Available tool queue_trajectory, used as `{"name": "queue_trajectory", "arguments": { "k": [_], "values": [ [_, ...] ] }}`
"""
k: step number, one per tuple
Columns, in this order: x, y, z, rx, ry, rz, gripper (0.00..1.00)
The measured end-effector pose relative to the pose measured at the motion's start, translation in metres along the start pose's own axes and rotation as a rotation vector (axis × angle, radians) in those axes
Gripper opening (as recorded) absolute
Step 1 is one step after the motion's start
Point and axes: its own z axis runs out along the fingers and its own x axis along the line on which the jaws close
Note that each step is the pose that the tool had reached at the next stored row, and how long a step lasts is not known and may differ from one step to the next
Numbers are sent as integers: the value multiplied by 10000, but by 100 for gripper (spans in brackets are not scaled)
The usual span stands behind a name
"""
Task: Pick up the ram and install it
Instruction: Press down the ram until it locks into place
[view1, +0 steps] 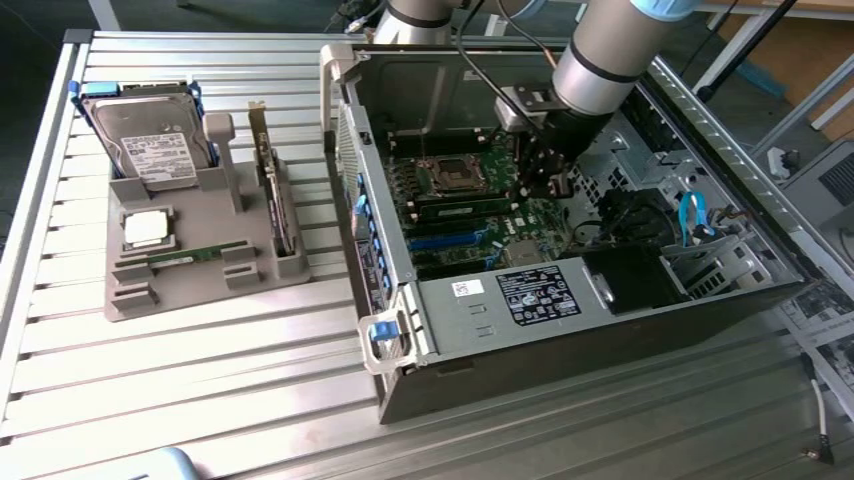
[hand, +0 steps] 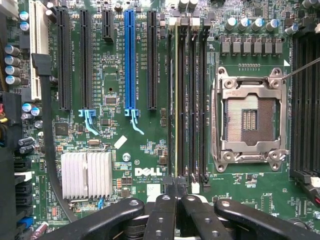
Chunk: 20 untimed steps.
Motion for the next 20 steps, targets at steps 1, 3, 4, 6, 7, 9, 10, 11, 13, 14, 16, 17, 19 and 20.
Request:
{"name": "queue_trajectory", "arguments": {
  "k": [1,3,4,6,7,9,10,11,13,14,16,17,19,20],
  "values": [
    [0,0,5,-1,-2,0,11],
    [0,0,6,0,-1,0,11],
    [0,0,7,0,-3,0,11],
    [0,0,8,0,-2,0,11],
    [0,0,8,0,-3,0,11],
    [-1,0,16,1,-8,0,11],
    [0,0,19,0,-5,0,11],
    [1,0,21,-1,-1,0,11],
    [1,0,21,-1,0,0,11],
    [0,0,22,0,-2,0,11],
    [0,0,23,0,-3,0,11],
    [0,0,23,0,-3,0,11],
    [0,0,23,0,-3,0,11],
    [0,-1,23,0,-3,0,11]
  ]
}}
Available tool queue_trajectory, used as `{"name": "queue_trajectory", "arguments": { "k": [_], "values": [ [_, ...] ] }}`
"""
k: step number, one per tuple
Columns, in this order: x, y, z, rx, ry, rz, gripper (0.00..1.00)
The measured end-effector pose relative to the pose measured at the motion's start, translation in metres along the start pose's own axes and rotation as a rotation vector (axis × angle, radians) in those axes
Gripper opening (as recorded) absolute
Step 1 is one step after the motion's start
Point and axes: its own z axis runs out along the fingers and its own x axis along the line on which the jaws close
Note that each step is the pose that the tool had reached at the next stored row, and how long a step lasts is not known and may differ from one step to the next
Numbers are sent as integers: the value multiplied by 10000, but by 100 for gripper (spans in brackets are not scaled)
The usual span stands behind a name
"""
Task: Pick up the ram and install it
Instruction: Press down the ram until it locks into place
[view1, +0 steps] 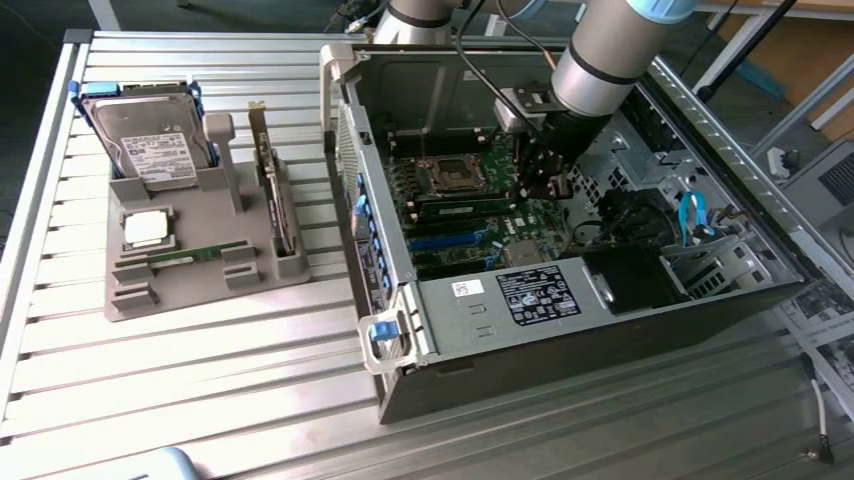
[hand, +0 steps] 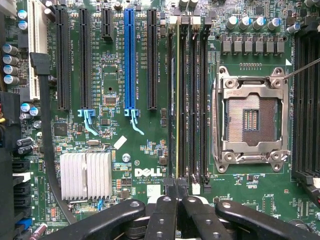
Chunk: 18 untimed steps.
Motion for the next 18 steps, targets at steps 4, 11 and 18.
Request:
{"name": "queue_trajectory", "arguments": {
  "k": [4,11,18],
  "values": [
    [-2,1,-36,1,-3,1,11],
    [-8,4,-193,1,13,1,11],
    [-12,6,-281,0,15,1,11]
  ]
}}
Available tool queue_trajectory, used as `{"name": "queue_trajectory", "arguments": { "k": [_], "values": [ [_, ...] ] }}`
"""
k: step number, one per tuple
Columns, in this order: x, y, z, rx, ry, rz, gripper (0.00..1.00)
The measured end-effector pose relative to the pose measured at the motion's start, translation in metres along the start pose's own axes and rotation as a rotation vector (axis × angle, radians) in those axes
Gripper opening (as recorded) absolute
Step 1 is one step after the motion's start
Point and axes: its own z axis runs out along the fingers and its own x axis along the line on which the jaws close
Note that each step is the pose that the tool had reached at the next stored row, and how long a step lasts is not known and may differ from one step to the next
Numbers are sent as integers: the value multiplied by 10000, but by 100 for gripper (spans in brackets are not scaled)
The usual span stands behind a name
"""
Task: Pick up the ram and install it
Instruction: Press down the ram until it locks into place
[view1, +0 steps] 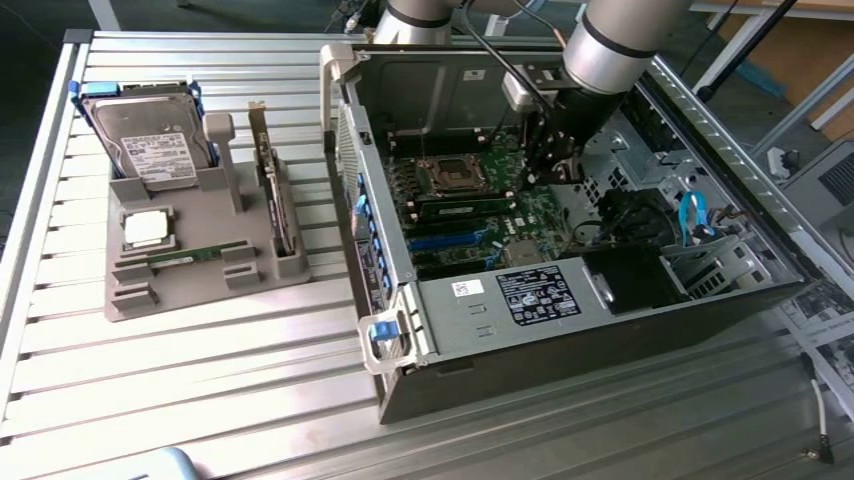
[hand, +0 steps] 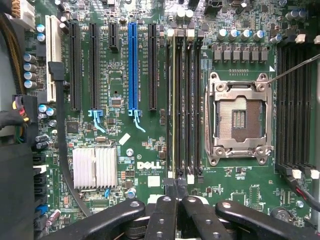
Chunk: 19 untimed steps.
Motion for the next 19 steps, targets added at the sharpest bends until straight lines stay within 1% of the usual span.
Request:
{"name": "queue_trajectory", "arguments": {
  "k": [4,7,9,13,14,19],
  "values": [
    [0,3,-1,0,2,1,11],
    [1,70,0,4,2,0,11],
    [1,131,2,16,2,-1,11],
    [3,291,5,39,1,-3,11],
    [3,365,7,53,2,-2,11],
    [5,588,11,92,2,-3,11]
  ]
}}
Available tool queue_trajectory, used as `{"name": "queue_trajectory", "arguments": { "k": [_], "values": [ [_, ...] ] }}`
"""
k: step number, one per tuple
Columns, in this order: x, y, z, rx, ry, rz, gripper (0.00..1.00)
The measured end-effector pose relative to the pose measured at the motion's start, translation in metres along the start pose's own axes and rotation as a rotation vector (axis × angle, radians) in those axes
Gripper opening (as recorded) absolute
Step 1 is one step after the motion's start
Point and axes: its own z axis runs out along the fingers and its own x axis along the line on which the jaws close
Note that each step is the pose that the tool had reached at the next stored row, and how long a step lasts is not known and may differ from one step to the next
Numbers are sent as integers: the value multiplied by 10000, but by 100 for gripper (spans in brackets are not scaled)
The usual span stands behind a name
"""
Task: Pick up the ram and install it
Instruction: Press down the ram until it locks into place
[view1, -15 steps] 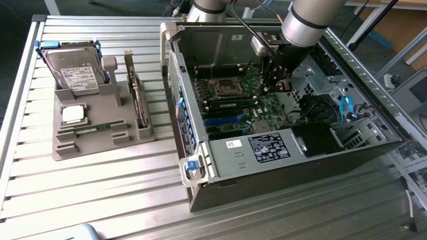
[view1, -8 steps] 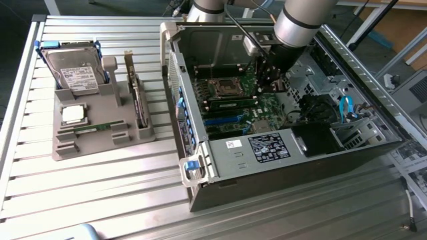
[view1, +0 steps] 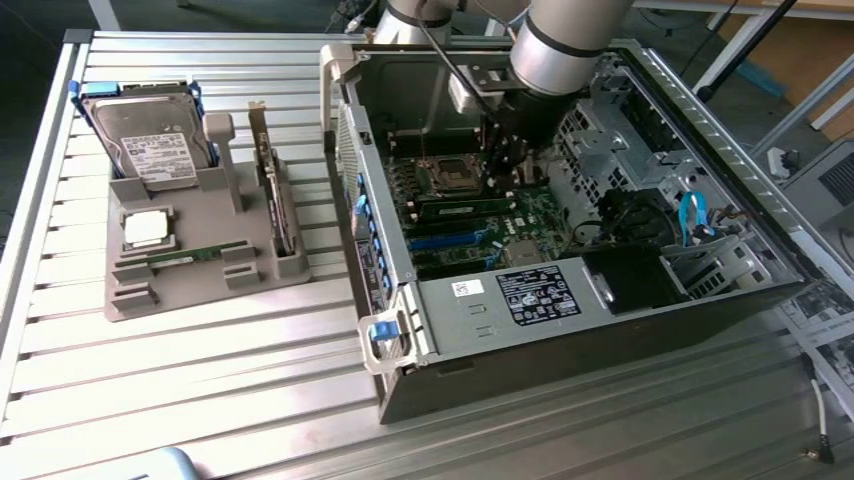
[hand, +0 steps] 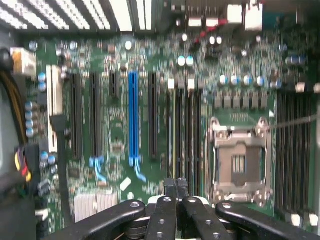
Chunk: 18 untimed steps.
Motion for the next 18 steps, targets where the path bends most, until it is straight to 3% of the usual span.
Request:
{"name": "queue_trajectory", "arguments": {
  "k": [8,18],
  "values": [
    [3,327,4,57,-2,-2,11],
    [-21,387,7,57,-1,-3,11]
  ]
}}
